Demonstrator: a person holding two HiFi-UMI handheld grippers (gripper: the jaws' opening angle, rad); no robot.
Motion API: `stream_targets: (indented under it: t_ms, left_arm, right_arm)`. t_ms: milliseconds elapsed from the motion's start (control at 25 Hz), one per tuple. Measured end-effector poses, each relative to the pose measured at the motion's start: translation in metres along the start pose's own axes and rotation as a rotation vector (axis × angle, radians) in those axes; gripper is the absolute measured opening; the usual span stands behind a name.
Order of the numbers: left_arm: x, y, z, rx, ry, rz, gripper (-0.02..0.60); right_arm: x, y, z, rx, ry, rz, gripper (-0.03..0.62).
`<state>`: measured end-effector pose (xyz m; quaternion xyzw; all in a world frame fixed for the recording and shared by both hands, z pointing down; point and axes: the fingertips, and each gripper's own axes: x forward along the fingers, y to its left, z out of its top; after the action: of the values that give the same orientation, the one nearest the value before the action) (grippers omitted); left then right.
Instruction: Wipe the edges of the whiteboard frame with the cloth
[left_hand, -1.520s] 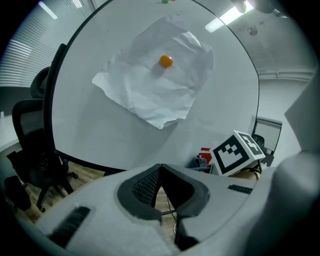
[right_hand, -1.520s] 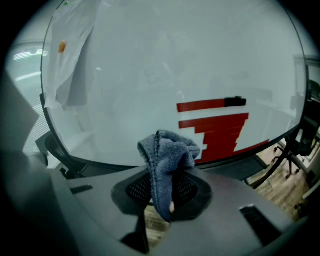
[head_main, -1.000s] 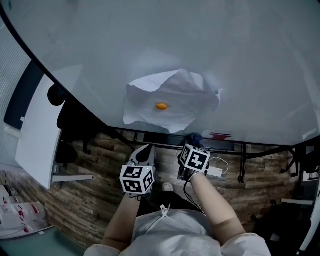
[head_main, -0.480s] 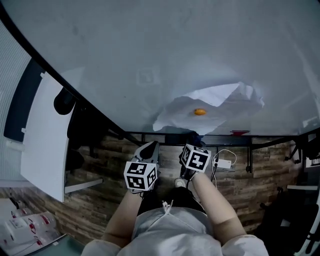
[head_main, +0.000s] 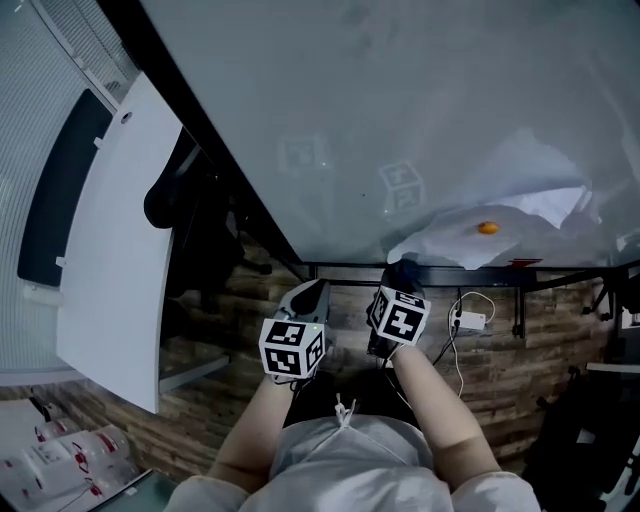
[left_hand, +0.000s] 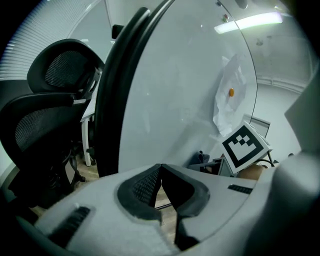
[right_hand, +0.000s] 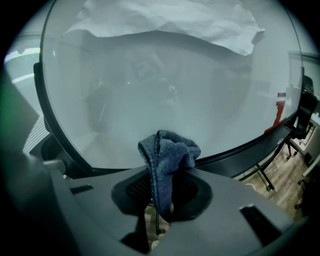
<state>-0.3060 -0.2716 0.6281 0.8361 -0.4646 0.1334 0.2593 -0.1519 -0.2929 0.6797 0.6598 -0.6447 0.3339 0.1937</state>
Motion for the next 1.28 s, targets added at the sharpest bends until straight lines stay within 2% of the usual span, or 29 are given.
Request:
stream_targets:
  t_ms: [200, 600, 840, 1040, 1160, 1280]
  left_arm:
    - [-0.011, 0.026, -0.012, -0.008, 0.011, -0.014, 0.018]
    - [-0.06, 0.087, -0.023, -0.025, 0.017, 0.009, 0.018]
    - [-0.084, 0.125, -0.025, -0.056, 0.003, 0.06, 0.018]
    - [-0.098, 0.13, -0.028, -0.082, -0.007, 0.048, 0.018]
    - [-0.102, 0.129, -0.031, -0.078, -0.006, 0.042, 0.018]
    - [-0.103, 0.127, -0.03, -0.078, -0.009, 0.039, 0.018]
  right_arm:
    - [0.003, 0.026, -0.004, 0.01, -0.024, -0.042, 0.067]
    - [0.018, 0.135, -0.023, -0.034, -0.012, 0.056, 0.067]
    - [0.024, 0.17, -0.031, -0.047, -0.02, 0.103, 0.067]
    - [0.02, 0.213, -0.036, -0.141, -0.012, 0.211, 0.067]
    - [0.015, 0.221, -0.042, -0.198, -0.009, 0.23, 0.067]
    - [0.009, 0.219, -0.046, -0.205, 0.002, 0.239, 0.067]
